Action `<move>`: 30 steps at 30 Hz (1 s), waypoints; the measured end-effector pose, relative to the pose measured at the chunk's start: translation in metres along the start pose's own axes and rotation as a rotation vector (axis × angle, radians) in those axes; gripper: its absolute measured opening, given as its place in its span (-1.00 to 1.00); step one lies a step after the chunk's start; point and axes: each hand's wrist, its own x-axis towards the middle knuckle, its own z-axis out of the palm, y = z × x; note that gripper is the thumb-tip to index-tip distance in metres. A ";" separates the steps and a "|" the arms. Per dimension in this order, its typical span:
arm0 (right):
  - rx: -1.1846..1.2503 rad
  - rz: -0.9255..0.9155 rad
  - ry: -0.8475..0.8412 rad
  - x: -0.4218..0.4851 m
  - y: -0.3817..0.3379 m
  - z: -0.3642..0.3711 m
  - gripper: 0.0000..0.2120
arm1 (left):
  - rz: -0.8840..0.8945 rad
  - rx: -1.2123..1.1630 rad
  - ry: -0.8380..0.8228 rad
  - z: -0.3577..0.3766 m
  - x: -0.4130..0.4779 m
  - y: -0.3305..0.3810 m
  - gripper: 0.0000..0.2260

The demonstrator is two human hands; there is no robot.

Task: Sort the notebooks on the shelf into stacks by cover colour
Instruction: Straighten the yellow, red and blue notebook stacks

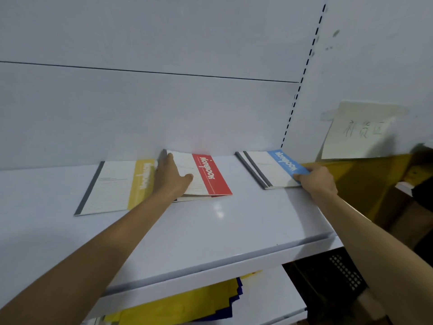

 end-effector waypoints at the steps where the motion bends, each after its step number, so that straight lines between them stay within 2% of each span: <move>1: 0.010 -0.002 -0.004 0.000 0.000 0.001 -0.53 | 0.072 0.145 0.019 0.001 -0.003 -0.002 -0.38; 3: 0.007 0.007 -0.012 -0.002 -0.002 0.003 -0.50 | 0.293 0.298 -0.014 0.001 -0.010 -0.004 -0.43; 5: -0.059 0.007 -0.007 -0.004 -0.005 0.009 -0.52 | 0.462 0.331 -0.202 0.000 -0.018 -0.005 -0.45; 7: -0.141 -0.009 0.041 -0.004 -0.007 0.016 -0.56 | 0.524 0.424 -0.353 0.001 -0.023 -0.006 -0.43; 10: -0.250 -0.050 0.102 -0.003 -0.006 0.022 -0.56 | 0.535 0.429 -0.372 0.004 -0.021 -0.010 -0.50; 13: -0.285 -0.101 0.077 0.000 0.002 0.023 -0.56 | 0.583 0.381 -0.370 0.005 -0.018 -0.010 -0.59; 22: -0.335 -0.182 0.030 0.001 0.009 0.022 -0.51 | 0.541 0.364 -0.286 0.008 -0.024 -0.012 -0.60; 25: -0.382 -0.191 0.061 -0.005 0.004 0.021 -0.49 | 0.542 0.365 -0.287 0.008 -0.023 -0.013 -0.60; 28: -0.296 -0.416 0.085 -0.022 -0.007 0.022 -0.47 | 0.546 0.371 -0.277 0.008 -0.023 -0.013 -0.60; 30: -0.242 -0.546 -0.063 -0.036 -0.019 0.027 -0.41 | 0.547 0.366 -0.263 0.007 -0.024 -0.012 -0.61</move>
